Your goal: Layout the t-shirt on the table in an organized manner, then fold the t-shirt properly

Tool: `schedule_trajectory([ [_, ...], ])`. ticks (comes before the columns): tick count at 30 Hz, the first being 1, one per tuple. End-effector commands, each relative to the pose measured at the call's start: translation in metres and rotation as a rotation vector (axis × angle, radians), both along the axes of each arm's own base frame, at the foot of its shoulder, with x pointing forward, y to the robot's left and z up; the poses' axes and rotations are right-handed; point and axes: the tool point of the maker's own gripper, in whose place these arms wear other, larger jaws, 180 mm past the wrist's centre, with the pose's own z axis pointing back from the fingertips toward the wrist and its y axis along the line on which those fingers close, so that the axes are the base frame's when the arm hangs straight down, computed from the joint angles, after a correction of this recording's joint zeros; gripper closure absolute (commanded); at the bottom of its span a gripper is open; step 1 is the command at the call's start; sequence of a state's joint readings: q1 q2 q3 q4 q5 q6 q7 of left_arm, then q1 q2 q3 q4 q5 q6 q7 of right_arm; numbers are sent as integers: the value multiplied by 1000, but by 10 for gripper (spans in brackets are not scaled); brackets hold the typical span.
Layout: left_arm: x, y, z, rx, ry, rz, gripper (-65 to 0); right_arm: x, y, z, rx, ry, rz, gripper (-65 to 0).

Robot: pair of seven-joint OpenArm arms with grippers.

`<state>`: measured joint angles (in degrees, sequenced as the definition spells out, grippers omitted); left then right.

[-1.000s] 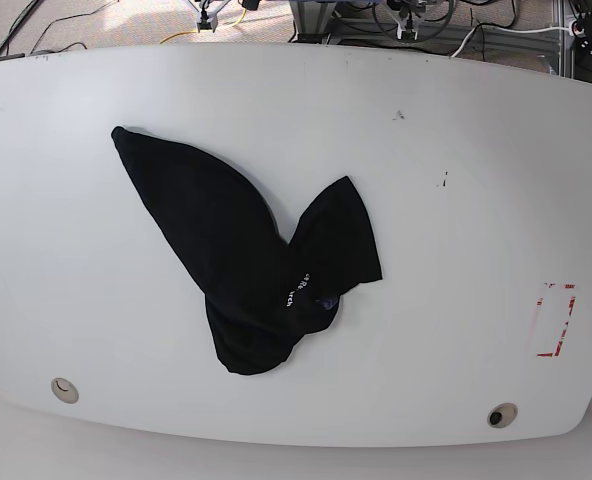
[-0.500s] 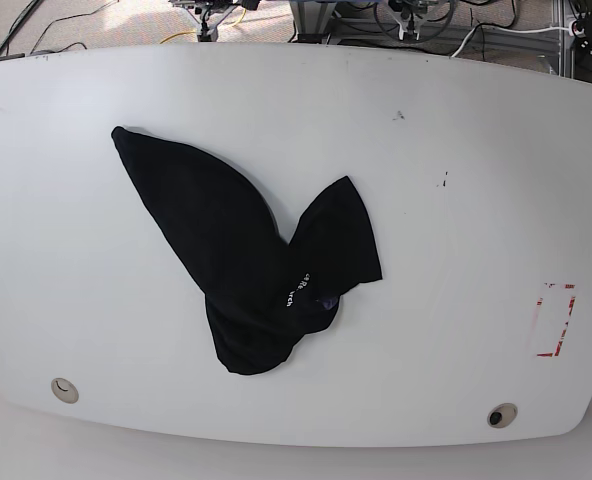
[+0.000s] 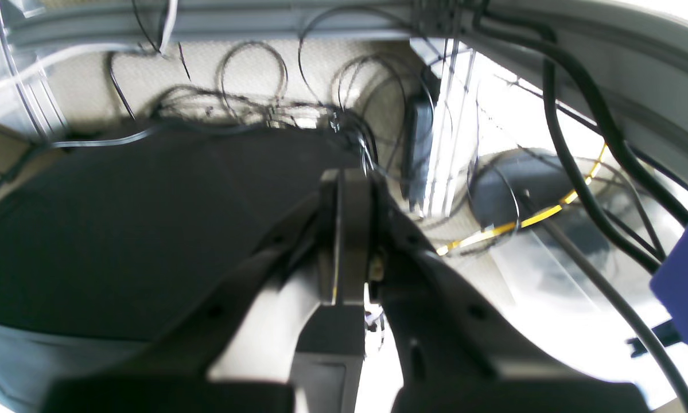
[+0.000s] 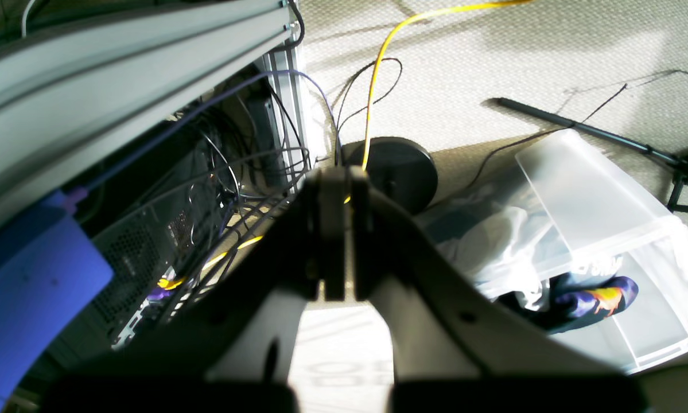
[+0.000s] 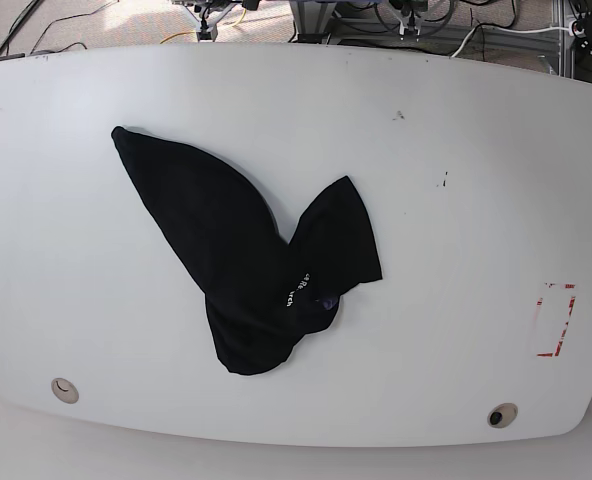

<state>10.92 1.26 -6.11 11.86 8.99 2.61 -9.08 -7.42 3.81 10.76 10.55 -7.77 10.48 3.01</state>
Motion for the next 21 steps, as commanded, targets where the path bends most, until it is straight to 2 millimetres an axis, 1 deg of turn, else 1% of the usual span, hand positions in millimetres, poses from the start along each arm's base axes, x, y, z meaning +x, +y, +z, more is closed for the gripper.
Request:
schedule_trajectory([
  [1,-5,3,2,8,-25,0,-3,-1,-5,2,-9,-20,13,-13],
  [4,-8,4,4,10,-45,-4,-4,1,-9,4,-19,-45,20,-13],
  [6,-7,5,4,11,-48,-5,-4,-1,-11,5,-24,-52,19,-13],
  [7,-9,9,5,17,-45,-5,-4,-3,-12,6,-26,-53,20,-13],
  [8,-10,13,5,24,-47,-5,-4,-5,-12,6,-27,-53,21,-13],
  [12,-17,18,6,31,-37,-6,-4,-12,-14,8,-32,-53,20,-13],
  [15,-23,19,7,33,-39,-5,-3,-24,-17,11,-38,-51,22,-13],
  [21,-32,22,16,42,-92,-15,-3,-37,-22,19,-53,-66,34,-13],
])
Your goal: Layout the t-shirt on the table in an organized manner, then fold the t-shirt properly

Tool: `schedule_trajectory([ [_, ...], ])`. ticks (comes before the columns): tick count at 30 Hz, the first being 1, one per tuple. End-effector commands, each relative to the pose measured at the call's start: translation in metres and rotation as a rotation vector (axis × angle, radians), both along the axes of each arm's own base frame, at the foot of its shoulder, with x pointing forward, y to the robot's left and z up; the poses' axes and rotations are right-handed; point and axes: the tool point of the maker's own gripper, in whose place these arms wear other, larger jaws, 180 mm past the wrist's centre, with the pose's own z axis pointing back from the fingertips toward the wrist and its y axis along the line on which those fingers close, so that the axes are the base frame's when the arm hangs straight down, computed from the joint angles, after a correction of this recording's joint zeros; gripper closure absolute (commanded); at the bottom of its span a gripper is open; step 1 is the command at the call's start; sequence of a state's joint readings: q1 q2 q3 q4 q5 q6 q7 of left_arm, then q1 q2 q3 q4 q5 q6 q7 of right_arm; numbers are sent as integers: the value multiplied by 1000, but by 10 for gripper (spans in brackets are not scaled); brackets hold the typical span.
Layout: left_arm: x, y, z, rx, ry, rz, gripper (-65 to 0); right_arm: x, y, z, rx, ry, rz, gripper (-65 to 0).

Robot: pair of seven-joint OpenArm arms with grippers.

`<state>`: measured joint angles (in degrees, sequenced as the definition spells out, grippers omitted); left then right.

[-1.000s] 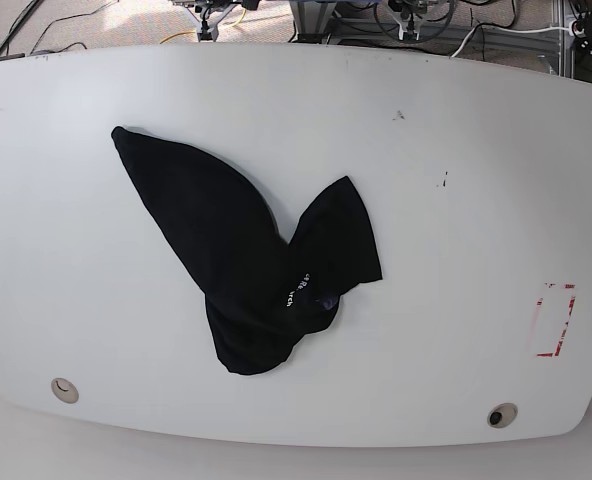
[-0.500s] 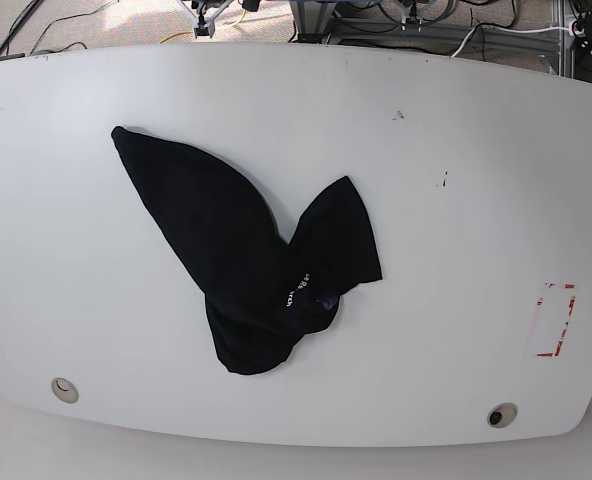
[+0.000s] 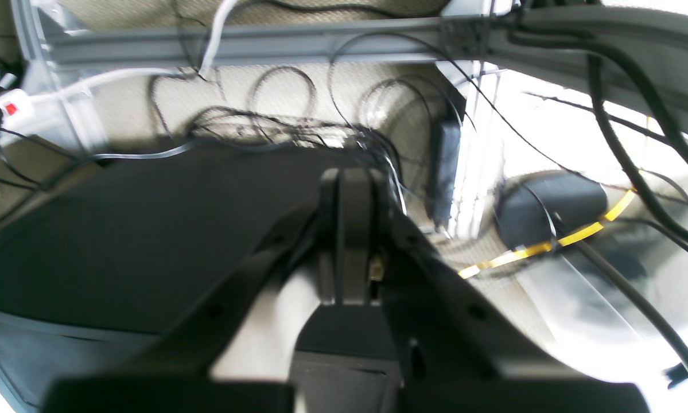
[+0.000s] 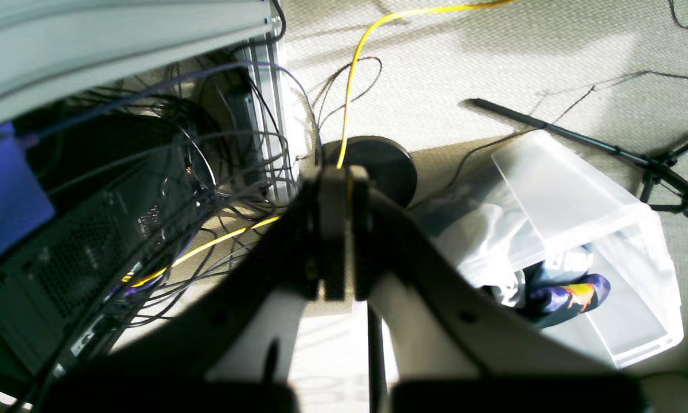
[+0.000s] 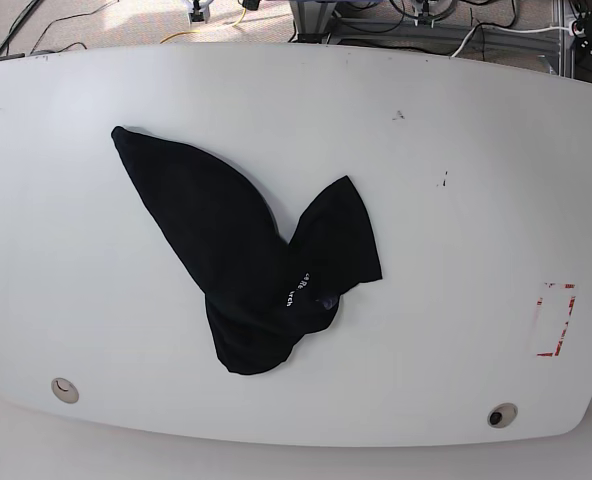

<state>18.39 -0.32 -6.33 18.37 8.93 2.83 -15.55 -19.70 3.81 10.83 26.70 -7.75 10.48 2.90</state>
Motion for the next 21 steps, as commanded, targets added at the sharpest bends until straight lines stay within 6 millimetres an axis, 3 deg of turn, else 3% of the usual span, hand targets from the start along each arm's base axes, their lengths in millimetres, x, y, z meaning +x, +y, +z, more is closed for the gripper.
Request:
schedule_trajectory([
  [1,-14,0,4,2,2,1,-3,-8,-5,4,-8,-7,7,-13],
  [11,-34,2,19,12,-21,-8,0,-39,-10,21,-20,-7,28,-11],
  [21,-56,8,50,32,-68,-32,0,-52,-5,48,-25,-62,48,-10],
])
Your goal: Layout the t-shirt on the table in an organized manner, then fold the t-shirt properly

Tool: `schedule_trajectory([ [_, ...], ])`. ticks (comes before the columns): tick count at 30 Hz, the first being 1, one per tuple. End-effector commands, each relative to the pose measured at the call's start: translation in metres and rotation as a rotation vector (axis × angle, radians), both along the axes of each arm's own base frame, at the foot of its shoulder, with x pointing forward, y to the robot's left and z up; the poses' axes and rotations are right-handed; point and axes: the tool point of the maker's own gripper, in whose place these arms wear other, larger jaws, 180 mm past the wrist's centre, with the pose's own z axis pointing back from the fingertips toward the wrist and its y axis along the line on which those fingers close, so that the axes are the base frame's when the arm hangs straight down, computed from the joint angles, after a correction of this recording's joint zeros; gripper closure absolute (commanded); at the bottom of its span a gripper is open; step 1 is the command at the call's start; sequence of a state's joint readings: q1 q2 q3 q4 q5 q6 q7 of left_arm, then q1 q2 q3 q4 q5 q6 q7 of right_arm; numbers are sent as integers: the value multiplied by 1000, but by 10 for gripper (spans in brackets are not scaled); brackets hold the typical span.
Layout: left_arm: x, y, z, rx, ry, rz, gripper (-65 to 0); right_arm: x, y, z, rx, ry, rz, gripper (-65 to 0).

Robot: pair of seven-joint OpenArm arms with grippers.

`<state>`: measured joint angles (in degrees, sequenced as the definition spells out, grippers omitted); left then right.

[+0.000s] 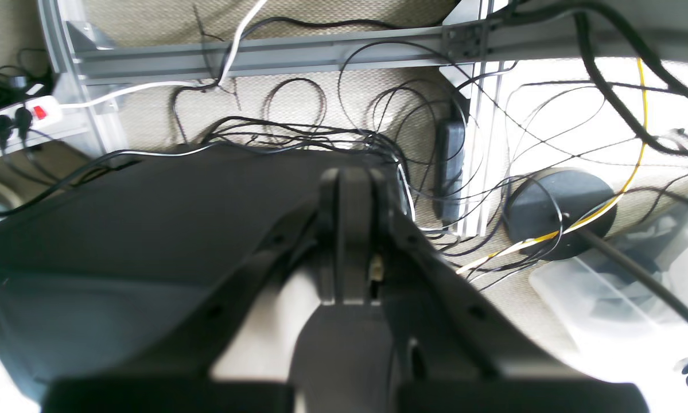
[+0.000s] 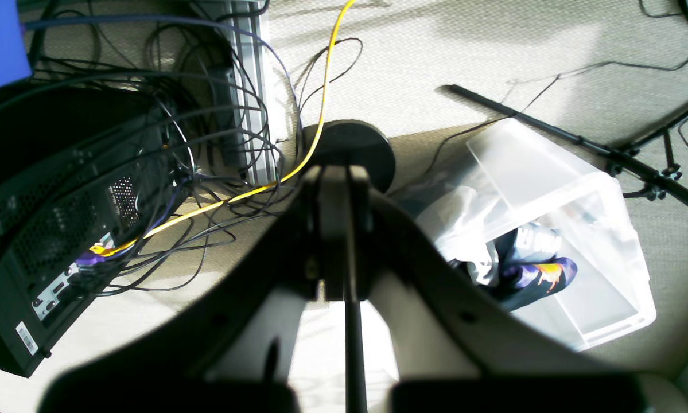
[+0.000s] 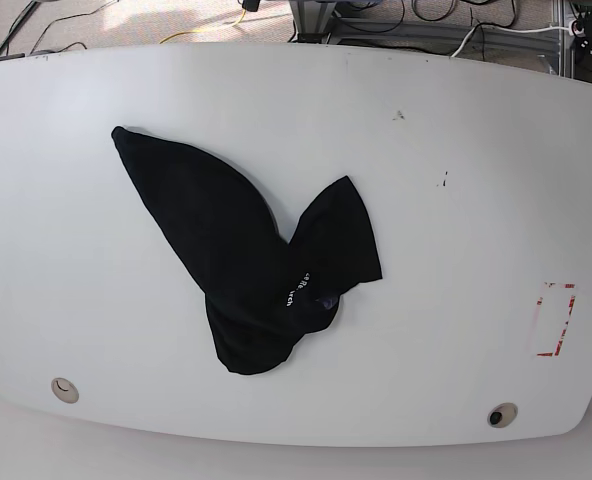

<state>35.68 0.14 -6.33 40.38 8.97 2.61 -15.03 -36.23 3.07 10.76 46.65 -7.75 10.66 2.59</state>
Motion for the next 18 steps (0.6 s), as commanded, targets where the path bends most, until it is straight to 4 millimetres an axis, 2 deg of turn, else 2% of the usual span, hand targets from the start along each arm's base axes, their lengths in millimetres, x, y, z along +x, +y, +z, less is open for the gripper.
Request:
schedule_trajectory([
  [1,-16,1,11,7,-2,-3,0,-6,2,11,5,-19,8,-10],
  [8,-33,6,36,20,-18,-20,0,-11,5,31,0,-50,22,-10],
  [15,-39,9,61,30,-50,-39,0,-12,12,48,1,-62,23,-8],
  [18,-39,9,75,34,-71,-48,0,-11,20,59,8,-86,12,-8],
])
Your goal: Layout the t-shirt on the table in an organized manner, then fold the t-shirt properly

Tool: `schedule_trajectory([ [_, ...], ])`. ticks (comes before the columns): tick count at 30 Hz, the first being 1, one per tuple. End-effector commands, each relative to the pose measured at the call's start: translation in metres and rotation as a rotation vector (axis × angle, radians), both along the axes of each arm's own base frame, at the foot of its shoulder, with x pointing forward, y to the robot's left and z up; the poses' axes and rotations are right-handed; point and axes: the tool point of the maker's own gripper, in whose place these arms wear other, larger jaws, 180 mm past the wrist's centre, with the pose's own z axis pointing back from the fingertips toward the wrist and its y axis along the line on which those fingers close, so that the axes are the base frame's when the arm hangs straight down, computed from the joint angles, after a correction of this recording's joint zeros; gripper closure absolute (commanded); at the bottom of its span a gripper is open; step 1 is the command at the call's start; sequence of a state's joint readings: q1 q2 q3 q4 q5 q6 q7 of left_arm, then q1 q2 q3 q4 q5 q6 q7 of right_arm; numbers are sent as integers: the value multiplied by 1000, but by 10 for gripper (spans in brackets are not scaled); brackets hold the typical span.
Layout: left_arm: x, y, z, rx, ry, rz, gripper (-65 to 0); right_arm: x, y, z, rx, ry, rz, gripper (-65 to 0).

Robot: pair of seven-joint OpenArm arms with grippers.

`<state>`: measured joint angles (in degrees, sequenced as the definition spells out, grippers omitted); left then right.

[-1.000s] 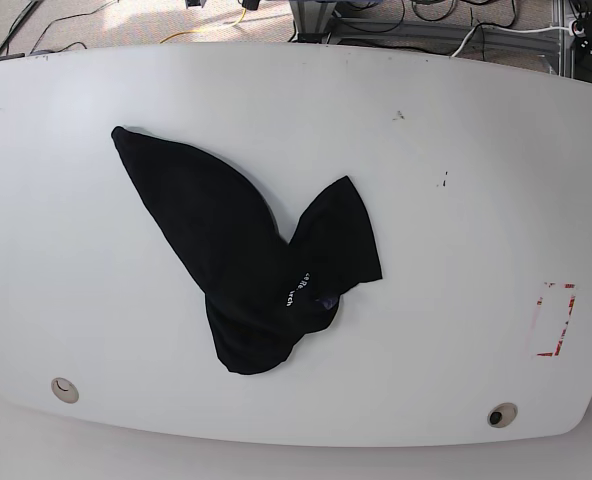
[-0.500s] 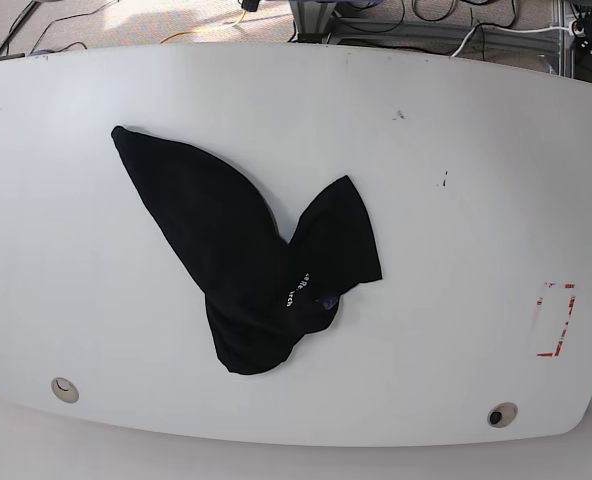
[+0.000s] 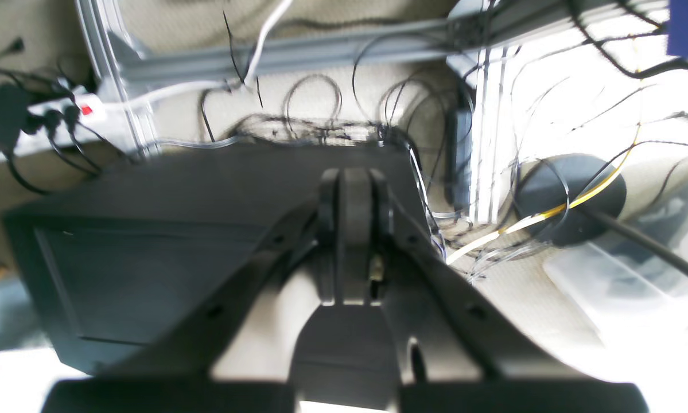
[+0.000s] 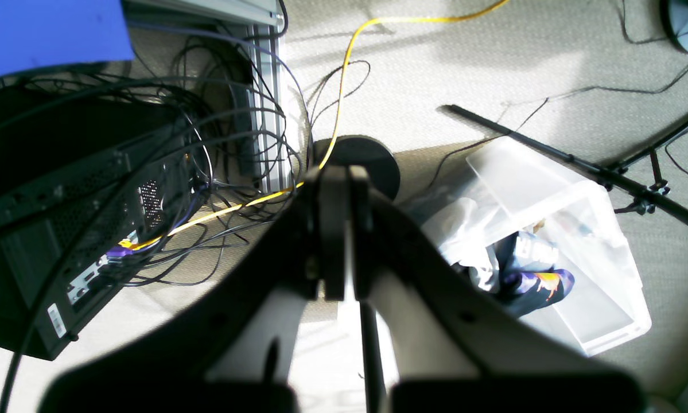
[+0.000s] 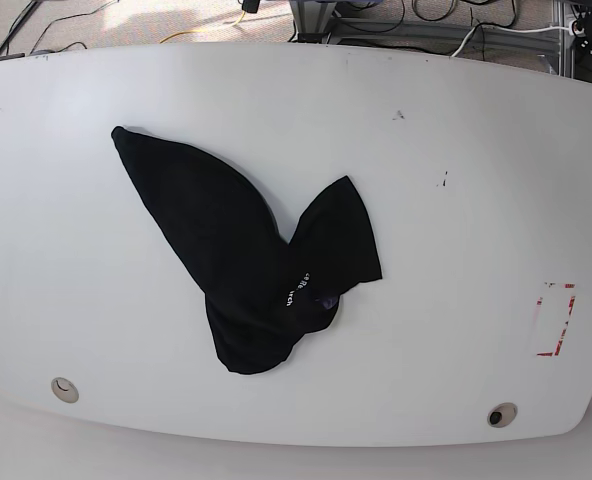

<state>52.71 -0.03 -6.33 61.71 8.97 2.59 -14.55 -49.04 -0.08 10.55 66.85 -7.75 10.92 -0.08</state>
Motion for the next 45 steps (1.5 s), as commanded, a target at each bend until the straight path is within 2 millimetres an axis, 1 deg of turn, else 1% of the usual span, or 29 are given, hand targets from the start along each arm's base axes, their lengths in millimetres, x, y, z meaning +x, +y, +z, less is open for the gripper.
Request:
schedule_trajectory([
  [1,-9,2,17,7,-15,-8,0,-7,4,14,3,-17,-6,-8],
  [4,-8,7,30,18,-33,-24,0,-7,4,26,-3,-34,-4,-8],
  [7,-2,16,43,32,-57,-58,0,-9,3,36,-7,-43,3,-8],
  [11,1,18,55,36,-76,-76,0,-10,2,49,-14,-58,11,-8],
  [15,6,17,65,37,-96,-82,0,-5,0,64,-22,-85,22,-8],
  [17,8,21,70,47,-107,-82,0,-5,0,71,-25,-93,26,-8],
  [19,14,28,78,67,-126,-80,0,1,-1,79,-27,-115,25,-8],
  [23,26,31,90,78,-164,-86,0,10,-1,94,-14,-156,-22,-8],
  [26,36,37,100,95,-195,-99,0,16,-2,104,-6,-180,-43,-8],
  [29,47,42,109,108,-226,-120,0,26,-2,114,-4,-212,-47,-8],
  [33,61,44,118,116,-264,-135,0,36,-3,124,-10,-221,-38,-8],
  [37,68,43,122,117,-284,-139,0,47,-3,135,-13,-231,-25,-8],
  [39,72,42,125,117,-296,-141,0,54,-3,142,-15,-250,-19,-8],
  [41,78,43,128,120,-311,-154,0,66,-3,150,-17,-283,-13,-8],
  [45,89,45,134,123,-338,-176,0,73,-2,161,-21,-295,-4,-8],
])
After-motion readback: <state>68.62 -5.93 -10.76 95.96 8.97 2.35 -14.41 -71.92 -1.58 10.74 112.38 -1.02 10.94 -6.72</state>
